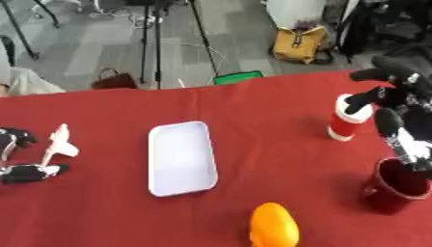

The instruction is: Pick up objects on the table and place them in the box.

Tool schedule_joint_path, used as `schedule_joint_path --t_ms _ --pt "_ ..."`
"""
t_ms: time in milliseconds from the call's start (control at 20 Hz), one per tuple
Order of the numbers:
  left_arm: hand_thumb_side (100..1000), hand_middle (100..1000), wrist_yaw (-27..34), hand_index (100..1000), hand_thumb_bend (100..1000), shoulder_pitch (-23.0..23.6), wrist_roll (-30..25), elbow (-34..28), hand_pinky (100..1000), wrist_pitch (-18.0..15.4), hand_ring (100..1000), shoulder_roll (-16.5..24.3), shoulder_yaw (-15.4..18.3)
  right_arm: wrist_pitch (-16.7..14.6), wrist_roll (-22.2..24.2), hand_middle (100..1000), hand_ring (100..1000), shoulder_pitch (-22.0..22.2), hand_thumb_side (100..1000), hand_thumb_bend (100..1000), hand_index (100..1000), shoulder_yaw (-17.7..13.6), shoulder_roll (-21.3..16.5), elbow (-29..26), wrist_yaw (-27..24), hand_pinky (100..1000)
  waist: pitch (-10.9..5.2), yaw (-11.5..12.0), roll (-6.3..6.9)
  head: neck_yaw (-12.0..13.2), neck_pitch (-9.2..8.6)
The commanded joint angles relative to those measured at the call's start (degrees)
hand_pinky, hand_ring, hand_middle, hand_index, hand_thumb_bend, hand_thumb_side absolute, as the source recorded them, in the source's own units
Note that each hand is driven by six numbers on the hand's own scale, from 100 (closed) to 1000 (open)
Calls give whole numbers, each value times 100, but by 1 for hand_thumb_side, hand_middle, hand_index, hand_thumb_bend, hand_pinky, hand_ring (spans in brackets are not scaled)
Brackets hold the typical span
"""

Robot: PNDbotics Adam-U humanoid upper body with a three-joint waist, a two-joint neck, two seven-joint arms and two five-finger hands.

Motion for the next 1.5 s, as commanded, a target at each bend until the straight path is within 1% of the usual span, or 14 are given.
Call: schedule_joint_path --t_ms 50,600,750,800,850,900,950,1200,1250,1300,1350,1400,1450,1500 --pt "548 529 100 687 983 -140 175 78 581 -27 685 66 -1 -14 21 814 606 -74 462 153 974 -4 -64 -66 -9 748 -73 -9 -11 9 -47" --pt "557 514 186 678 933 -307 448 363 573 -73 676 11 -55 -15 42 814 606 -81 463 154 975 3 -67 -61 -18 748 -60 -57 11 18 -60" --pt "554 508 197 671 900 -363 461 453 572 -96 670 -1 -77 -16 48 814 605 -85 462 155 974 6 -66 -59 -20 748 -58 -80 13 22 -64" --pt "545 500 189 661 858 -384 459 480 573 -103 663 -2 -87 -18 49 814 605 -87 462 155 974 6 -66 -59 -22 748 -57 -91 12 25 -65" --pt "545 500 179 661 858 -399 456 502 573 -107 663 -3 -93 -19 51 814 605 -88 462 155 974 7 -65 -58 -23 748 -56 -97 12 27 -66" --pt "536 503 166 656 828 -415 451 522 572 -112 658 -5 -102 -21 52 814 605 -88 463 155 974 7 -66 -57 -24 748 -55 -107 12 27 -66" --pt "536 503 150 656 828 -432 443 543 572 -118 658 -6 -111 -22 54 814 605 -88 463 155 974 8 -66 -55 -25 748 -54 -115 12 28 -66" --pt "528 493 84 646 743 -492 444 655 569 -148 650 -30 -143 -33 67 814 605 -94 463 156 974 12 -65 -48 -31 748 -45 -153 10 33 -74" --pt "528 493 77 646 743 -499 448 678 569 -154 650 -36 -147 -35 69 814 605 -94 463 156 974 12 -65 -46 -32 748 -43 -158 9 34 -74" --pt "523 492 70 644 703 -506 449 705 569 -160 648 -42 -153 -37 70 814 605 -96 464 155 974 12 -64 -44 -34 748 -42 -166 7 35 -76" --pt "523 492 63 644 703 -513 450 729 569 -165 648 -47 -157 -39 72 814 605 -98 464 155 974 12 -63 -43 -35 748 -41 -171 5 35 -77" --pt "504 487 63 639 654 -519 449 747 569 -174 644 -53 -163 -42 73 814 605 -99 464 155 974 13 -63 -41 -36 748 -39 -176 3 36 -79" --pt "504 487 55 639 654 -526 447 764 569 -180 644 -57 -170 -44 75 814 605 -100 464 155 974 13 -62 -40 -38 748 -38 -180 1 38 -80" --pt "482 482 46 633 612 -532 446 780 568 -182 639 -60 -174 -46 76 814 604 -101 463 157 974 13 -62 -39 -40 748 -37 -184 0 39 -80"
